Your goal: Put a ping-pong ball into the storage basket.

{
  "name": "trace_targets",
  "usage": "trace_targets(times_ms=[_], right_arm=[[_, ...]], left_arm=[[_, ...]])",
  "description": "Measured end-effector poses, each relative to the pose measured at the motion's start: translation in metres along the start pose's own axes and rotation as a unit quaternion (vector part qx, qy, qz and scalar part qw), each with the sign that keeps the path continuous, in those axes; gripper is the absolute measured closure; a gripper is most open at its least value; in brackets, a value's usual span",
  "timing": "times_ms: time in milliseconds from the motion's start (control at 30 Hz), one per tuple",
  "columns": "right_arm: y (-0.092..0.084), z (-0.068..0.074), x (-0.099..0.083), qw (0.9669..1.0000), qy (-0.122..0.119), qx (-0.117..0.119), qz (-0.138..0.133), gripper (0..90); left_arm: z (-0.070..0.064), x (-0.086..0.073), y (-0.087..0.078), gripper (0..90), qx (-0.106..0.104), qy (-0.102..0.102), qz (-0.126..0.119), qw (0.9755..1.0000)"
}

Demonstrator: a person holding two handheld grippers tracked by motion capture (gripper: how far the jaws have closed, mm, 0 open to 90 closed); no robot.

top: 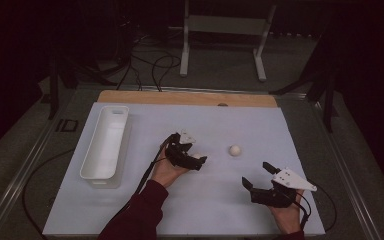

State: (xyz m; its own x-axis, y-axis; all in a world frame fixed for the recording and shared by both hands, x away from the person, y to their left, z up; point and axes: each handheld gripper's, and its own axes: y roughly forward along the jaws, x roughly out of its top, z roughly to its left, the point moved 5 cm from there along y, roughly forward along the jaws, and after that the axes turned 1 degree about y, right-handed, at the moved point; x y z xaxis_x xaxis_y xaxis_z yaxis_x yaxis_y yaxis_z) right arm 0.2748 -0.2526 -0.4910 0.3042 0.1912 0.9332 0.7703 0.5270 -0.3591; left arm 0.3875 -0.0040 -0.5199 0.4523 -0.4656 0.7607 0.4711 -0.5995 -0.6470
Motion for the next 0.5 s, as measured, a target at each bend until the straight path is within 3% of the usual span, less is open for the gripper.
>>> trace_targets(times_ms=[500], right_arm=[[0.0005,-0.0025,0.0027,1.0000,-0.005,-0.002,-0.002,8.3]], left_arm=[[0.0002,-0.0006,0.0039,15.0,-0.004,0.006,0.021,0.9998]])
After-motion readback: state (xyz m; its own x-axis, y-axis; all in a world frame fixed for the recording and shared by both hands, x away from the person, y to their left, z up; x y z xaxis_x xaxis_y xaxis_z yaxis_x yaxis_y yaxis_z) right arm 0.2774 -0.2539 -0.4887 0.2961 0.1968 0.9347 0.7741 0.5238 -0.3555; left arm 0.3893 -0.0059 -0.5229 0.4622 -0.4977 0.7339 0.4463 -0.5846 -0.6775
